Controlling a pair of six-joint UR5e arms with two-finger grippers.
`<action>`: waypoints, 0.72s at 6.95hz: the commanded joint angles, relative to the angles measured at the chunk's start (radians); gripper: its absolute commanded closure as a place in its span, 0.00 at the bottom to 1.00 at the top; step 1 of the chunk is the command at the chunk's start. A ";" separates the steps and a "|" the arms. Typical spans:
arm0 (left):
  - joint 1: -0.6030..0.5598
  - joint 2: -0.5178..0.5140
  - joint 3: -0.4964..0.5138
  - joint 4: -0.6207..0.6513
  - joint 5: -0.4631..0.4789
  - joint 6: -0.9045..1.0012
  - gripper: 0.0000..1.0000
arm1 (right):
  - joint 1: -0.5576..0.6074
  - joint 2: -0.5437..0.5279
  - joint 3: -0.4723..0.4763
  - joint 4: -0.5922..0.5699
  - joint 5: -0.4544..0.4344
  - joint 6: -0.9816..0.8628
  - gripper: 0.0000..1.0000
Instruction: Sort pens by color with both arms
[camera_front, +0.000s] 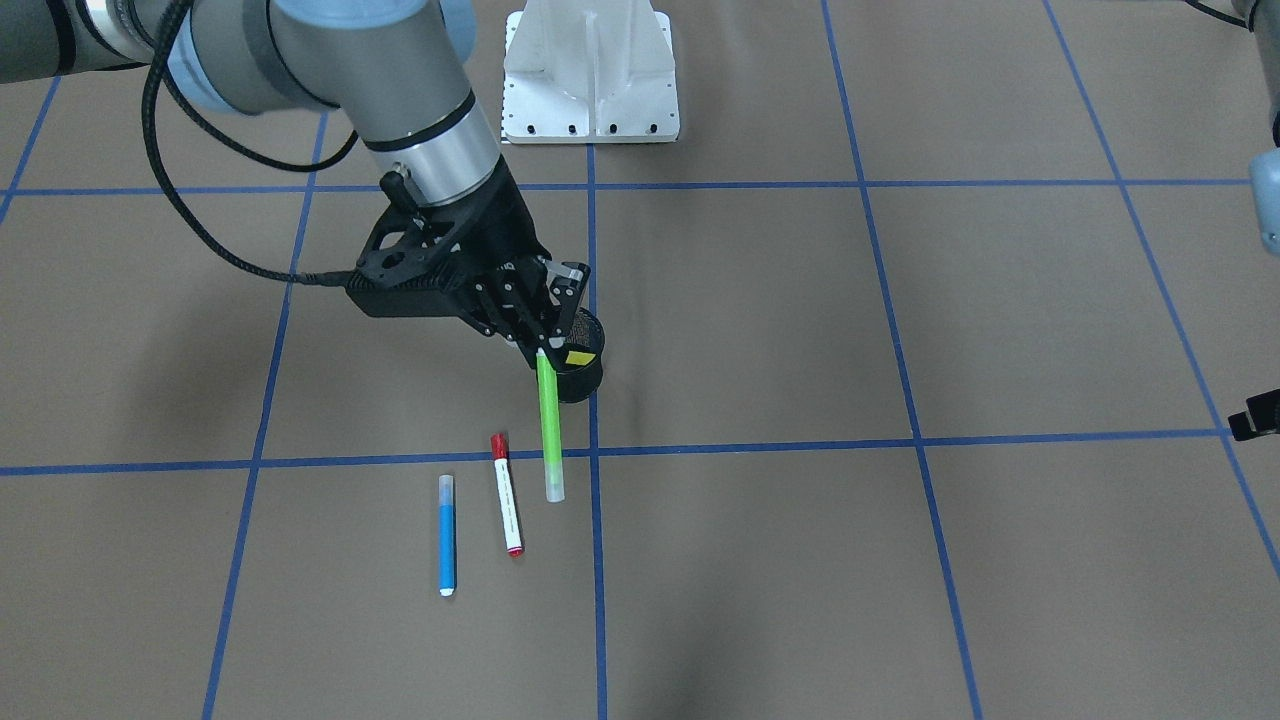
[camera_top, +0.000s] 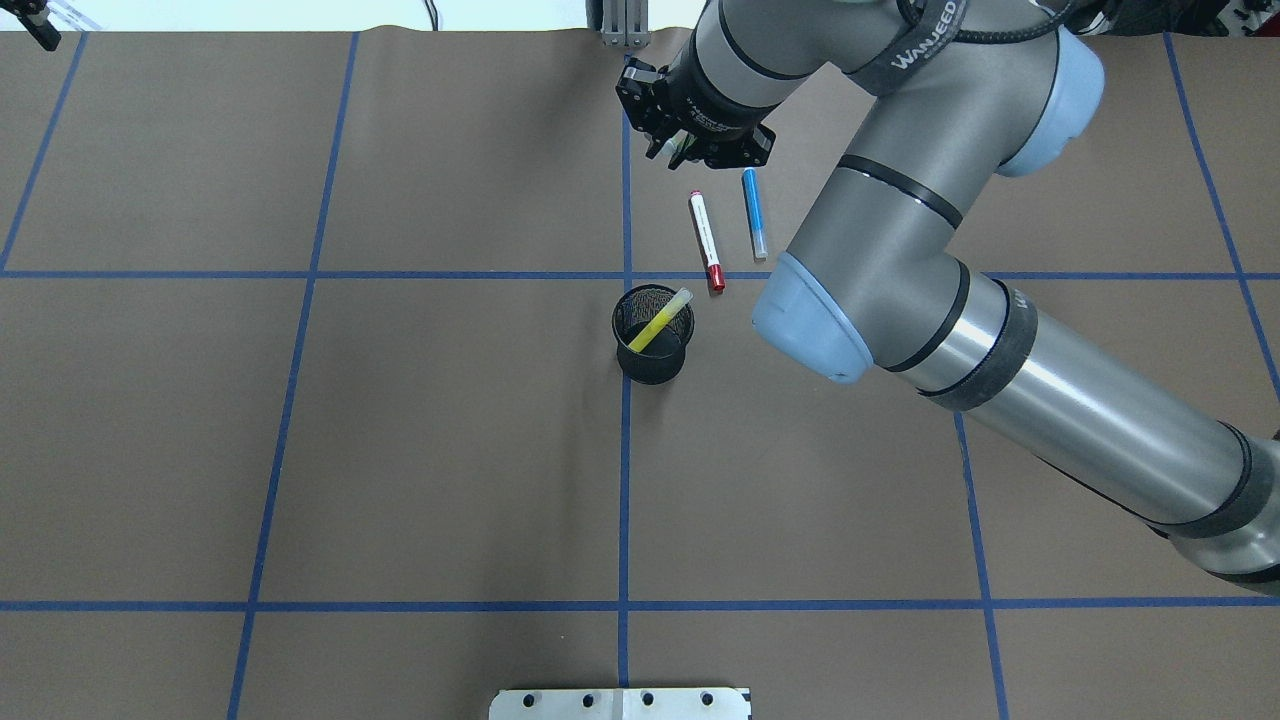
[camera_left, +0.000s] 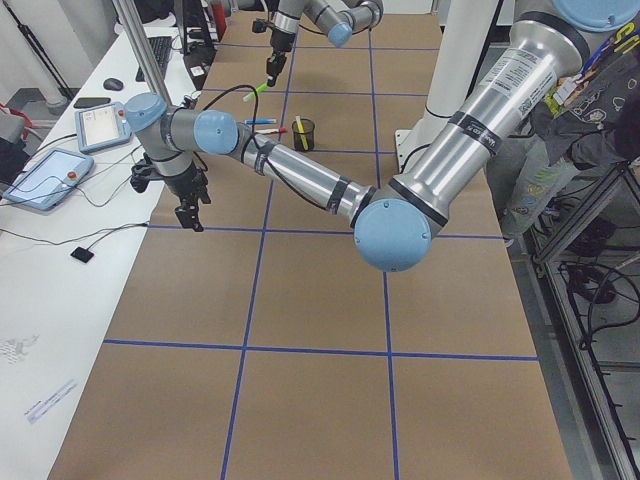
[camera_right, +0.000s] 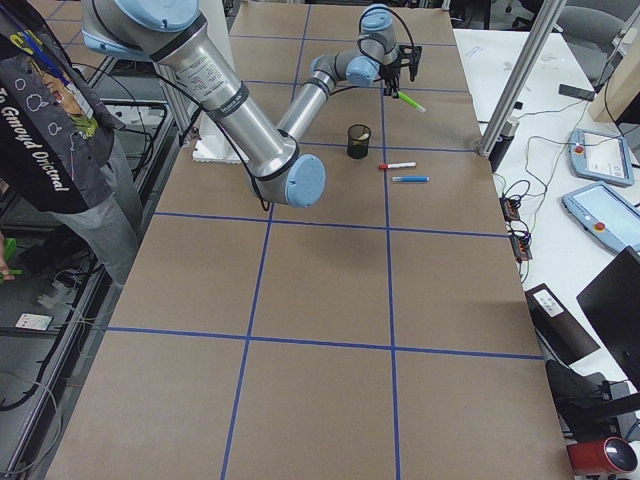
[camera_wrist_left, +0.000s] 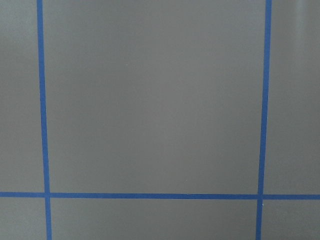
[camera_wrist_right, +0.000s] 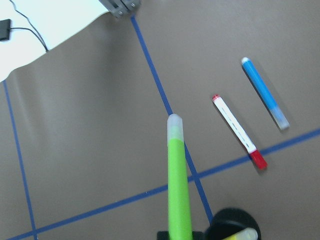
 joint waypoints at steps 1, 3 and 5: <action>-0.003 0.007 -0.001 0.002 0.001 -0.001 0.05 | 0.003 0.016 -0.234 0.252 -0.018 -0.078 0.83; 0.005 -0.001 -0.001 -0.001 -0.004 -0.068 0.04 | -0.007 0.032 -0.295 0.252 -0.032 -0.093 0.82; 0.052 -0.029 -0.031 -0.011 -0.009 -0.289 0.04 | -0.025 0.017 -0.296 0.252 -0.046 -0.077 0.77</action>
